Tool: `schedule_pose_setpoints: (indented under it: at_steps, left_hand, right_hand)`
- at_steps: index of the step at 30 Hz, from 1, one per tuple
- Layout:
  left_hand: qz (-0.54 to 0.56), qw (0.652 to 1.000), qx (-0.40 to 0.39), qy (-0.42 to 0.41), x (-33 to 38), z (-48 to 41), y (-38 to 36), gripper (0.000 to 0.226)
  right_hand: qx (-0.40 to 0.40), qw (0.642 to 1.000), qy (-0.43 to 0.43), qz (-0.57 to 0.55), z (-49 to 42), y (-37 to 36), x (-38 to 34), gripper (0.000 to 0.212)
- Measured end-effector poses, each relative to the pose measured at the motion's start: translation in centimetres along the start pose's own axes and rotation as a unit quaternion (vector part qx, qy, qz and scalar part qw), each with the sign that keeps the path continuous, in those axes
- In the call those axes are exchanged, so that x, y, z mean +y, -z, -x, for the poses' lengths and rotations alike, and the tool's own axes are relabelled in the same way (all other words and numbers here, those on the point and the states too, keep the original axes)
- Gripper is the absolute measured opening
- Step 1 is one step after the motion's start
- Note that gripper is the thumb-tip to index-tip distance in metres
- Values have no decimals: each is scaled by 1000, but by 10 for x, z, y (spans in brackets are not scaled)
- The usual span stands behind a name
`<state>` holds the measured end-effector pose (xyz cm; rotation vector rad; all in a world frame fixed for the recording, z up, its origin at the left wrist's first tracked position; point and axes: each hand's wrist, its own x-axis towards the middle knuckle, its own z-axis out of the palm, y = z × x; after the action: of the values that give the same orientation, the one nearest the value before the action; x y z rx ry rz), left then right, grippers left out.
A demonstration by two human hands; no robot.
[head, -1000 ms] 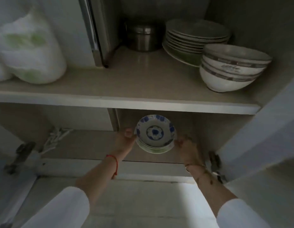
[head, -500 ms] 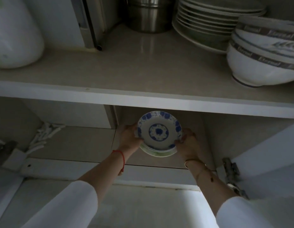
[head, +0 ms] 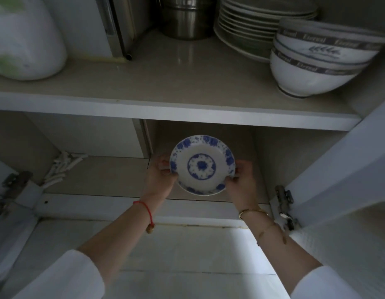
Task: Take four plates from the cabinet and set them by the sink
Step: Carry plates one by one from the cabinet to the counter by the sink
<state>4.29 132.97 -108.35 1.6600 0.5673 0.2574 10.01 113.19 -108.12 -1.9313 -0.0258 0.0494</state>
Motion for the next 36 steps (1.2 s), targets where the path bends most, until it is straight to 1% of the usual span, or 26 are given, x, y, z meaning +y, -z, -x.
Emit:
schedule_pose_setpoints:
  at_steps: [3, 5, 10, 14, 18, 22, 26, 28, 31, 36]
  left_hand:
    - [15, 1000, -12, 19, 19, 34, 13, 43]
    - [15, 1000, 11, 13, 35, 62, 21, 38]
    - [59, 997, 23, 41, 53, 119, 44, 41]
    - [46, 998, 1, 49, 85, 156, 63, 42]
    - [14, 998, -23, 59, 150, 193, 85, 44]
    - [5, 997, -40, 70, 232, 240, 103, 43]
    - [-40, 995, -53, 76, 310, 288, 118, 49]
    - [-34, 996, -44, 67, 353, 315, 127, 52]
    - [-17, 998, -36, 55, 421, 350, 141, 53]
    - [0, 999, -38, 27, 536, 404, 154, 55]
  right_hand:
    - [14, 999, -15, -36, 30, 6, -12, 42]
    - [13, 997, -29, -72, 52, 12, -20, 45]
    - [-9, 990, -55, -127, 110, 33, -44, 43]
    - [-1, 986, -80, -145, 144, 56, -82, 44]
    - [1, 988, -88, -129, 175, 88, -147, 43]
    - [-3, 986, -102, -131, 210, 130, -220, 43]
    - [15, 989, -87, -119, 248, 170, -290, 42]
    - [19, 990, -81, -114, 269, 192, -328, 44]
    - [16, 983, -104, -150, 294, 229, -393, 39]
    - [28, 980, -88, -179, 324, 296, -500, 37]
